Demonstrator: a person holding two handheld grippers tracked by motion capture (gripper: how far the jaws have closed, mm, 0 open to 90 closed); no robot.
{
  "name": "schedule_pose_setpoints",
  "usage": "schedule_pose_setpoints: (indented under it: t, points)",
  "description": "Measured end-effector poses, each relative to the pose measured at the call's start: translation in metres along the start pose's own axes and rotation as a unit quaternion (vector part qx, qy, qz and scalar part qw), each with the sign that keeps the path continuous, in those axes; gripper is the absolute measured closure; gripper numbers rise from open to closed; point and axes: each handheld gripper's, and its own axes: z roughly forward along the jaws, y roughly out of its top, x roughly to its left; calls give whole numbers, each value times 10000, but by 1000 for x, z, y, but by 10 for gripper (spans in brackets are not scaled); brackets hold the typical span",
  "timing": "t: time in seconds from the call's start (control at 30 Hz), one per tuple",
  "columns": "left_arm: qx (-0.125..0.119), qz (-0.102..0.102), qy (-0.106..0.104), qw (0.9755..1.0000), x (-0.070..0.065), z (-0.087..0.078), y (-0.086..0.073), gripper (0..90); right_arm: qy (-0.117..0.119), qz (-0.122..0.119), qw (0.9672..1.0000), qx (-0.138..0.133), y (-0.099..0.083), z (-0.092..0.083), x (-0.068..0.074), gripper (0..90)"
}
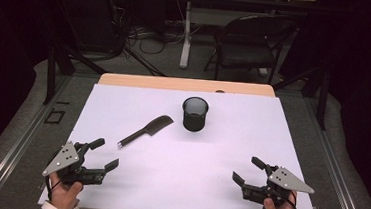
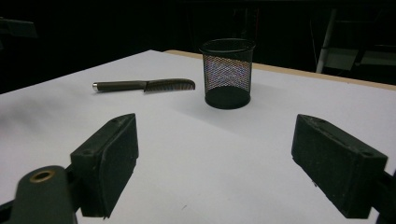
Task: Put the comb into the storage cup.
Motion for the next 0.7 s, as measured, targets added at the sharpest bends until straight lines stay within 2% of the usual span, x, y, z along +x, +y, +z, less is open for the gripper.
schedule_pose_setpoints:
  t: [0.13, 0.27, 0.33, 0.43, 0.5, 0.53, 0.7]
  points:
    - [132, 12, 262, 9996, 0, 7, 0, 157, 5, -23, 10000, 35, -1, -1, 0, 145]
    - [376, -197, 399, 9983, 0, 17, -3, 158, 16, -62, 9999, 102, -1, -1, 0, 145]
    - [568, -257, 304, 9976, 0, 21, -4, 159, 33, -74, 9999, 138, -2, 0, 0, 145]
    - [627, -150, 286, 9975, -2, 22, -4, 163, 38, -61, 9999, 144, -3, 1, 0, 146]
    - [649, -193, 265, 9974, -2, 21, -4, 163, 55, -75, 9999, 138, -3, 1, 0, 146]
    - [691, -211, 162, 9973, -2, 21, -5, 163, 75, -93, 9998, 172, -3, 1, 1, 146]
    - [753, -238, -2, 9969, -2, 19, -4, 167, 85, -124, 9997, 197, -3, 3, 4, 146]
